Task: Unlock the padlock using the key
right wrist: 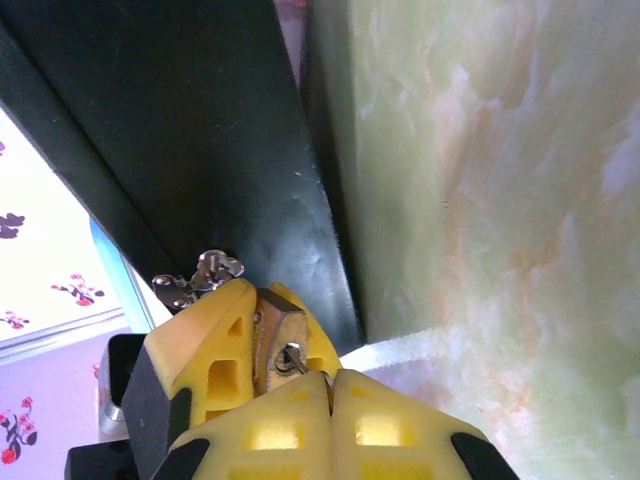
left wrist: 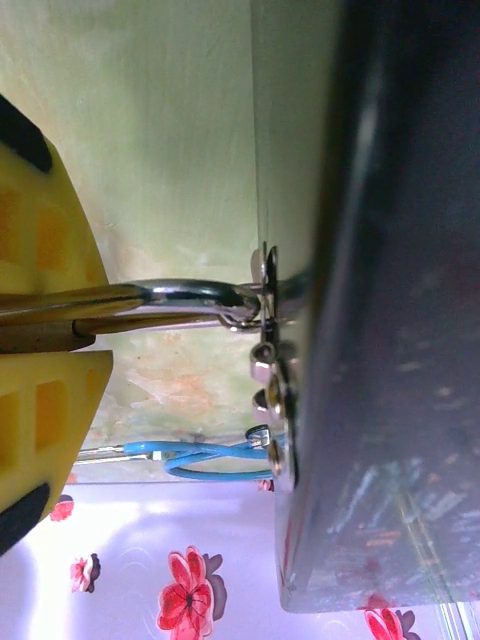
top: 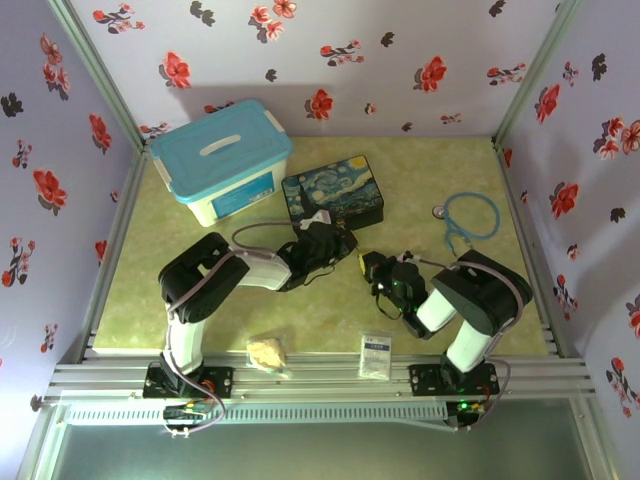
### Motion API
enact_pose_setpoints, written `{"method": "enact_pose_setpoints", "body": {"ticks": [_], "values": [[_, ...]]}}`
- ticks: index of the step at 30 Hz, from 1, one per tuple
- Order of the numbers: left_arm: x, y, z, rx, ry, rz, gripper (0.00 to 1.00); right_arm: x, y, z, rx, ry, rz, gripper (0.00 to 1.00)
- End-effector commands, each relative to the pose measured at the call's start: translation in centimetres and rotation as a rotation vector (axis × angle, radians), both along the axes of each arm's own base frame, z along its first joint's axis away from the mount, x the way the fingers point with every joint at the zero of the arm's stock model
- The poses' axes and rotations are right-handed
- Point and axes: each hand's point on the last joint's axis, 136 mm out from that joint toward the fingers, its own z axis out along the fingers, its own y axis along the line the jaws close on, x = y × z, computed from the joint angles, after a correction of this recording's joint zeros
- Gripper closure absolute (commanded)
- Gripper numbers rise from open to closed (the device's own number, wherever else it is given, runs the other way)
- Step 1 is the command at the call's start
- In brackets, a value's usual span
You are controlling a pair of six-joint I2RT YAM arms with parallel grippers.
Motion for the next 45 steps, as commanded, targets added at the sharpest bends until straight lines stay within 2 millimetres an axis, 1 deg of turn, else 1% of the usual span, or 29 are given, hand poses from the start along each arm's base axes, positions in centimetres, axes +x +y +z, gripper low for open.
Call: {"method": "enact_pose_setpoints", "body": {"ticks": [1, 3, 5, 8, 13, 14, 16, 17, 19, 21, 23, 27, 29, 30, 31, 34, 36, 42, 45], "values": [[-1.6, -3.2, 2.3, -0.112, 0.004, -0.083, 1.00, 1.2, 0.7, 1.8, 0.075, -0.036, -0.063, 1.00], [-1.7, -3.3, 2.1, -0.117, 0.011, -0.087, 1.00, 1.2, 0.9, 2.0, 0.079, -0.044, -0.076, 1.00], [-1.8, -3.3, 2.2, -0.116, 0.012, -0.091, 1.00, 1.5, 1.4, 2.8, 0.058, -0.084, -0.061, 1.00], [-2.0, -3.5, 2.5, -0.122, 0.011, -0.105, 1.00, 1.7, 1.7, 3.1, 0.036, -0.110, -0.049, 1.00], [-2.6, -3.4, 2.5, -0.091, 0.008, -0.138, 1.00, 2.3, 3.1, 3.4, -0.011, -0.155, 0.057, 1.00], [-2.7, -3.4, 2.4, -0.086, 0.013, -0.147, 1.00, 2.4, 3.6, 3.6, -0.019, -0.172, 0.090, 1.00], [-3.0, -3.6, 2.5, -0.078, 0.018, -0.174, 1.00, 2.4, 4.4, 3.4, -0.034, -0.169, 0.139, 1.00], [-3.2, -3.7, 2.6, -0.074, 0.018, -0.189, 1.00, 2.3, 4.6, 3.1, -0.047, -0.163, 0.155, 1.00], [-3.4, -4.1, 2.8, -0.066, 0.019, -0.220, 1.00, 2.2, 4.8, 3.1, -0.069, -0.178, 0.171, 1.00], [-3.5, -4.1, 2.8, -0.052, 0.017, -0.229, 1.00, 2.1, 4.5, 2.8, -0.093, -0.174, 0.165, 1.00], [-3.6, -4.1, 2.8, -0.060, 0.019, -0.233, 1.00, 2.2, 4.1, 3.2, -0.101, -0.200, 0.150, 1.00], [-3.7, -4.3, 3.0, -0.067, 0.018, -0.249, 1.00, 2.2, 4.4, 3.7, -0.096, -0.213, 0.153, 1.00], [-3.8, -4.3, 3.1, -0.037, 0.011, -0.262, 1.00, 2.3, 4.5, 3.7, -0.098, -0.202, 0.157, 1.00], [-3.9, -4.2, 3.1, -0.020, 0.006, -0.271, 1.00, 2.3, 4.6, 3.9, -0.085, -0.200, 0.164, 1.00], [-4.0, -4.2, 3.2, -0.013, 0.004, -0.278, 1.00, 2.4, 4.7, 4.6, -0.063, -0.215, 0.168, 1.00], [-4.4, -3.9, 2.8, 0.016, 0.005, -0.299, 1.00, 2.7, 4.8, 5.8, -0.027, -0.218, 0.189, 1.00], [-4.7, -3.9, 2.6, 0.035, 0.005, -0.325, 1.00, 2.6, 4.7, 5.7, -0.042, -0.197, 0.208, 1.00], [-5.4, -3.3, 2.7, 0.087, -0.013, -0.367, 1.00, 3.1, 2.7, 5.3, -0.022, -0.159, 0.194, 1.00], [-5.7, -3.9, 3.1, 0.015, 0.005, -0.376, 1.00, 3.4, 3.4, 5.5, 0.025, -0.161, 0.221, 1.00]]}}
